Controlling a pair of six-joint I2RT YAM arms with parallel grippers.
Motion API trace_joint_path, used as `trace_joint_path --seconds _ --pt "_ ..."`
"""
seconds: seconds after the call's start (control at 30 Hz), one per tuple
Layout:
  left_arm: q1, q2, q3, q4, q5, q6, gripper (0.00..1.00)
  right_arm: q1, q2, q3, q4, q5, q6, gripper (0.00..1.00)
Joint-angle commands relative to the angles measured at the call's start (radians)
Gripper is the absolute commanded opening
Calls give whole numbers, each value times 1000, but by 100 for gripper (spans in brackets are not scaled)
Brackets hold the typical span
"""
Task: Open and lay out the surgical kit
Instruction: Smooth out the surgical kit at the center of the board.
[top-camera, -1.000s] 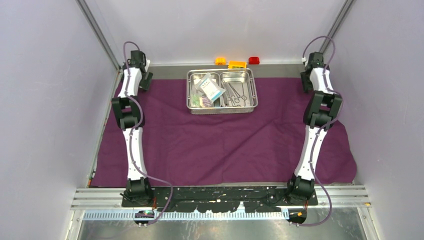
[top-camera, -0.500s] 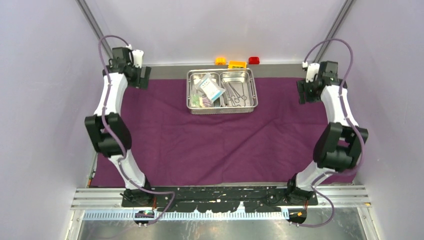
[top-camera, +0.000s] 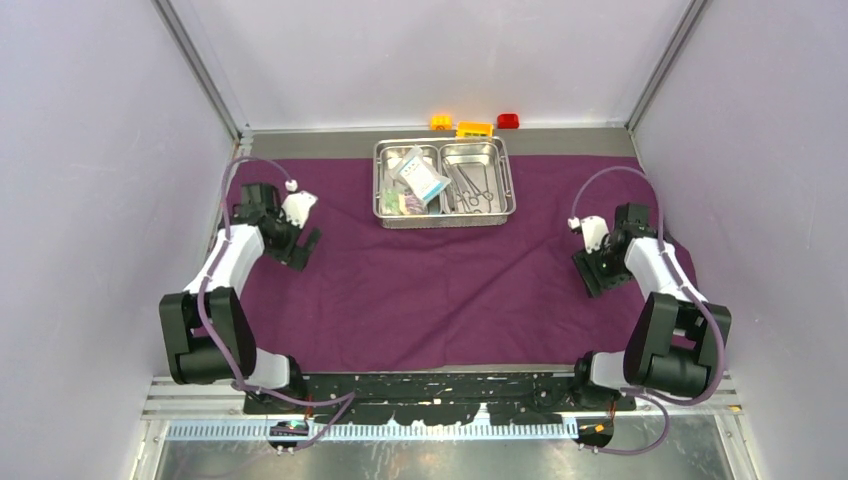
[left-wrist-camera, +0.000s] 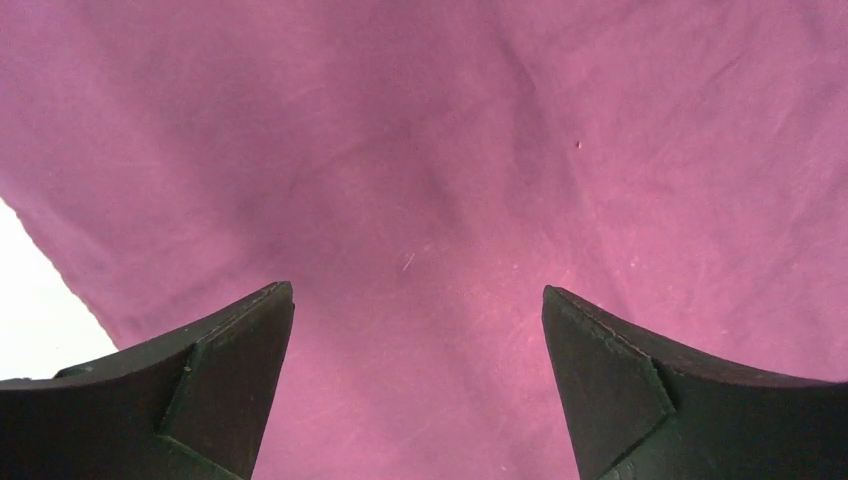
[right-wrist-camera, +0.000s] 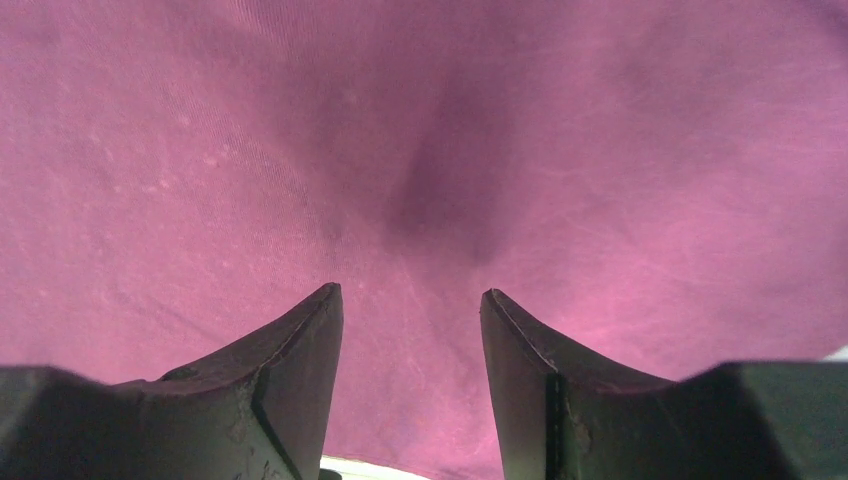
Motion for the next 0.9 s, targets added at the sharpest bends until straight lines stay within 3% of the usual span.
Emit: trace_joint_path --seconds 0.0,0.27,0.53,0.87 --pt "5 -8 -67 120 -10 114 97 -7 36 -63 82 35 -58 57" --pt "31 39 -157 164 -60 203 94 -18 36 -173 89 134 -143 56" --pt "37 0 -238 180 -93 253 93 -26 -59 -239 -37 193 -220 55" --pt "38 -58 -328 162 -180 350 91 -26 -138 -182 -176 150 -207 56"
